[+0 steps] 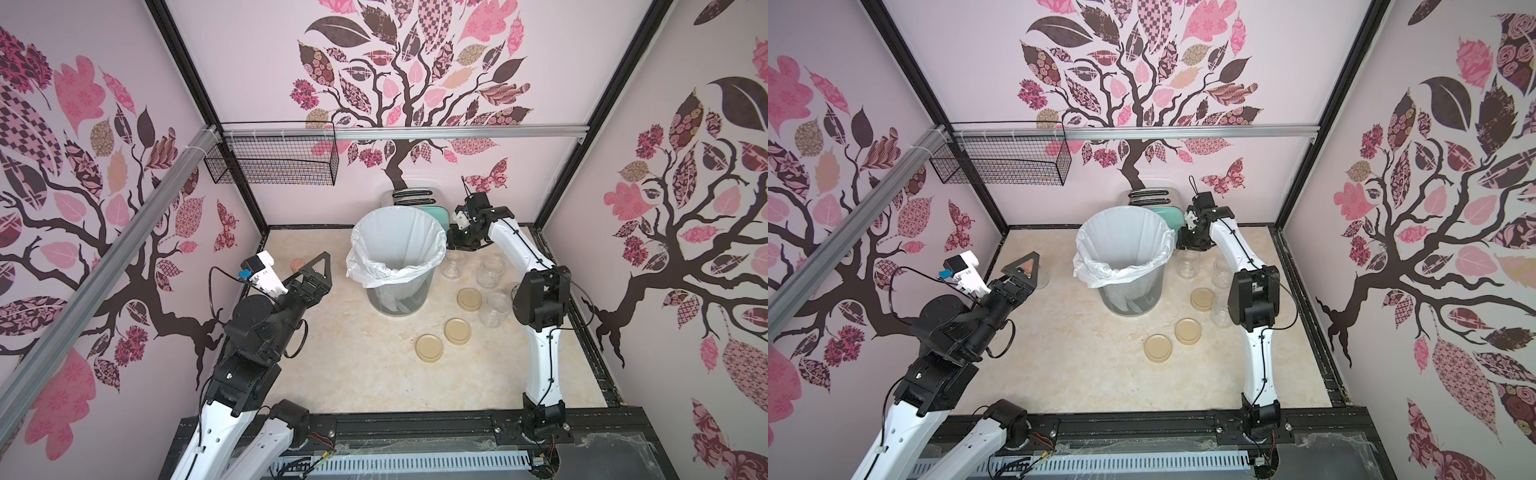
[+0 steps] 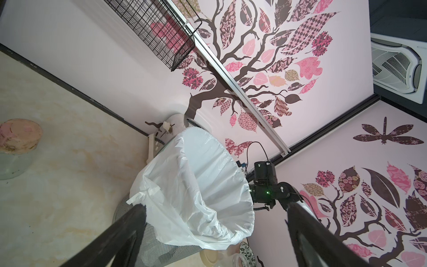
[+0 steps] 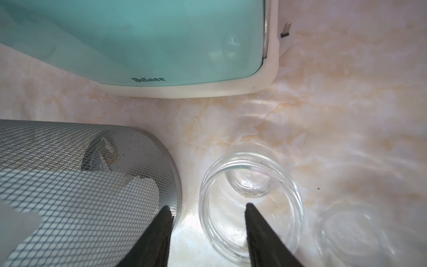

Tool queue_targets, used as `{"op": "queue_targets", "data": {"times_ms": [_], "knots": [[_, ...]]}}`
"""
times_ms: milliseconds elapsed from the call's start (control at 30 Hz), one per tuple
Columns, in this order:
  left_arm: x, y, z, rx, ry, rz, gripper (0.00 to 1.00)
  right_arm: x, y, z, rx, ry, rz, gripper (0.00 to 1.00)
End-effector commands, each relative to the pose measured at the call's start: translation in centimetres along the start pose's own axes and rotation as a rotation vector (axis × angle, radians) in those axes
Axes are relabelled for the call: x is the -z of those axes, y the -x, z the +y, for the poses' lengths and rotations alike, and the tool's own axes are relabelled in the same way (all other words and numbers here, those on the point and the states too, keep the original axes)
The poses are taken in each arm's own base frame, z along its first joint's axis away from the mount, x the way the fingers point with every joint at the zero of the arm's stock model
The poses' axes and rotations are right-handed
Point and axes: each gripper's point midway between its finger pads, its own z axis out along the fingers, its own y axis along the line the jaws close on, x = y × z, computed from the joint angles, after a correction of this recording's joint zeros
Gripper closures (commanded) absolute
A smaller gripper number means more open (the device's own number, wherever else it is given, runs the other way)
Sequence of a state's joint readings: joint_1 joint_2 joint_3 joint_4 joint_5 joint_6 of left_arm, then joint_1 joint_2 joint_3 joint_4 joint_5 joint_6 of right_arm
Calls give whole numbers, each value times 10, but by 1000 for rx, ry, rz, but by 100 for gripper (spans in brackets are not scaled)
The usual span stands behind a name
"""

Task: Empty moldy rice from jars
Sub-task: Place the jar at the center of the board, then move the jar to the center of the board.

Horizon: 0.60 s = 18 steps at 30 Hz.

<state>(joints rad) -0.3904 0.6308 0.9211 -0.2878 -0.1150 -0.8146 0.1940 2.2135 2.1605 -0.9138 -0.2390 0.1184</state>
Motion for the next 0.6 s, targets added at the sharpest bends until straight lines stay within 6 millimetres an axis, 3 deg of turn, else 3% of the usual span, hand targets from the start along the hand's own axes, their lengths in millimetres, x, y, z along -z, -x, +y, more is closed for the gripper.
{"op": "queue_targets", "data": {"times_ms": [0, 200, 300, 367, 567], "knots": [[2, 5, 4, -61, 26, -24, 2, 57, 22, -1, 33, -53, -112, 45], [4, 12, 11, -170, 74, -57, 2, 123, 33, -14, 29, -137, -266, 39], [8, 21, 23, -256, 139, -105, 2, 155, 25, -21, 24, -173, -368, 27], [11, 23, 39, -322, 212, -139, 2, 173, 12, -28, 16, -190, -450, 1], [20, 18, 100, -538, 437, -234, 2, 206, -46, -75, -24, -308, -783, 1]]}}
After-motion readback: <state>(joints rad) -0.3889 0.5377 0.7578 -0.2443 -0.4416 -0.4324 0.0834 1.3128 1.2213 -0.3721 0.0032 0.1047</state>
